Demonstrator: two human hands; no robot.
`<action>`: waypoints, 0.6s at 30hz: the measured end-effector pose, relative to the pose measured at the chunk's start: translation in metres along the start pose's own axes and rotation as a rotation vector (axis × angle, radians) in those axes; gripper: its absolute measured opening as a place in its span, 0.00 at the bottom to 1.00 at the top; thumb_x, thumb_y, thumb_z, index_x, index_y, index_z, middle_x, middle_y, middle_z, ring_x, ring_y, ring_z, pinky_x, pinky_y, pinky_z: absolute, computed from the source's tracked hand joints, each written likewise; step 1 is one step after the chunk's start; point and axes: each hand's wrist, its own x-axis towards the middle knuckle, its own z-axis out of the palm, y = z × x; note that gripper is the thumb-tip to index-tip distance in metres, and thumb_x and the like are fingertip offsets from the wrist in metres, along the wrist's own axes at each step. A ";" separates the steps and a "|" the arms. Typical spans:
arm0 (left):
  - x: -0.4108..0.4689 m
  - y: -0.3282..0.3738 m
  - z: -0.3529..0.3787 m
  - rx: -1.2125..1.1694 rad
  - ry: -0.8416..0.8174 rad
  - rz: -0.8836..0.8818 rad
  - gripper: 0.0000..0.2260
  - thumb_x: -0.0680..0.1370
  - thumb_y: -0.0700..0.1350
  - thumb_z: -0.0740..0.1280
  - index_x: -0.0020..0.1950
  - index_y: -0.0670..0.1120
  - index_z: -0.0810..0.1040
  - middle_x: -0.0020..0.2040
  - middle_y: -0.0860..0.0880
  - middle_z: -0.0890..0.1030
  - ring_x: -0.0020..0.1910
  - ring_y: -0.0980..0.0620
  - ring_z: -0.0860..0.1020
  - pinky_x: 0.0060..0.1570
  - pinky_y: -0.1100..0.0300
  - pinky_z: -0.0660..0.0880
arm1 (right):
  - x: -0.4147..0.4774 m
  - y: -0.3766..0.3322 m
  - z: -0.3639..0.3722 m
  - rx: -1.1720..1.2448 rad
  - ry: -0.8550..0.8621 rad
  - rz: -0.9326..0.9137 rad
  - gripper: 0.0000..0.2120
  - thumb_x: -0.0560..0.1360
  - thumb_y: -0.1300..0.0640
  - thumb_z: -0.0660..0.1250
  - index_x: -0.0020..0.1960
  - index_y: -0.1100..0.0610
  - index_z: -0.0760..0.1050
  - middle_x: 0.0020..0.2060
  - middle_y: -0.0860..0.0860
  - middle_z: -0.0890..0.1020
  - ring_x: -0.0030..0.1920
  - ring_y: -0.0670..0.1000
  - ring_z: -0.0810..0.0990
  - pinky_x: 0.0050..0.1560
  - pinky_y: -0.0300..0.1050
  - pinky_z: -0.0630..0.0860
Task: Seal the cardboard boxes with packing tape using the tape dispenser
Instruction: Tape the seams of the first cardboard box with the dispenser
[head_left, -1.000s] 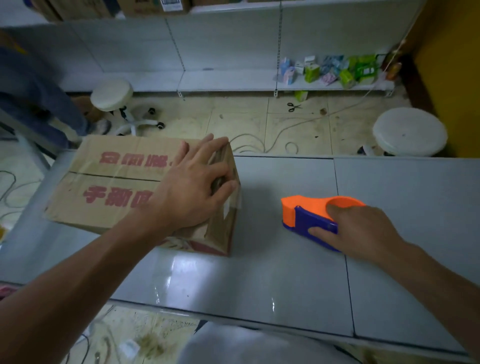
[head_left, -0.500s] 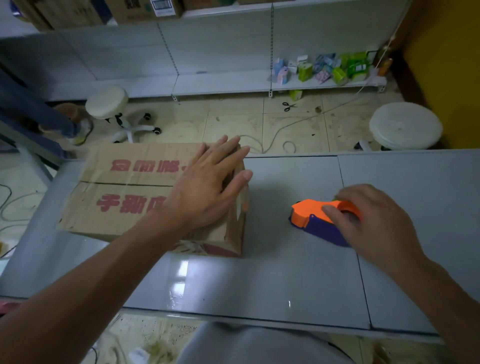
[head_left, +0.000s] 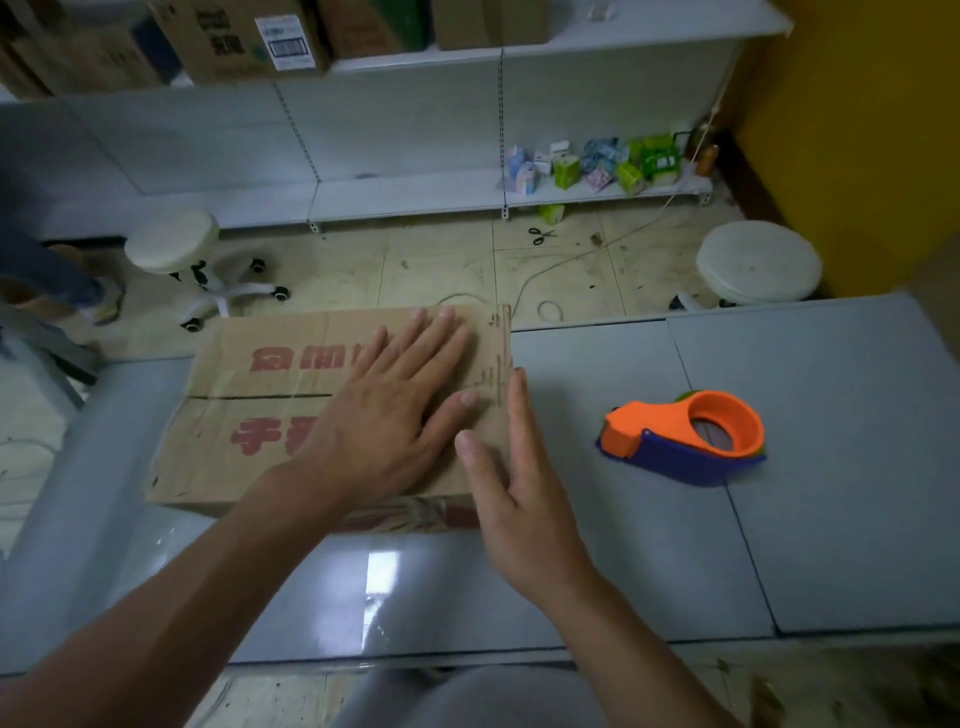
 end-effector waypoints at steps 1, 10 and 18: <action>0.000 0.000 0.003 0.006 -0.007 0.004 0.31 0.79 0.65 0.39 0.79 0.55 0.45 0.79 0.57 0.42 0.77 0.62 0.36 0.74 0.61 0.32 | 0.000 0.003 0.002 0.026 -0.002 0.031 0.33 0.80 0.44 0.58 0.77 0.44 0.42 0.77 0.38 0.48 0.74 0.32 0.47 0.75 0.34 0.51; -0.004 -0.005 0.002 0.065 -0.049 0.018 0.35 0.76 0.67 0.35 0.80 0.53 0.42 0.79 0.56 0.39 0.77 0.56 0.36 0.77 0.52 0.37 | 0.000 0.007 0.000 0.177 -0.004 0.277 0.32 0.76 0.39 0.60 0.77 0.39 0.52 0.70 0.34 0.67 0.68 0.36 0.69 0.71 0.47 0.66; -0.029 -0.036 -0.016 0.022 -0.026 0.178 0.33 0.78 0.64 0.35 0.81 0.51 0.44 0.80 0.55 0.43 0.78 0.57 0.36 0.76 0.56 0.35 | 0.037 -0.062 0.013 -0.605 0.165 -0.255 0.26 0.82 0.50 0.49 0.78 0.55 0.52 0.78 0.46 0.52 0.77 0.42 0.46 0.75 0.38 0.45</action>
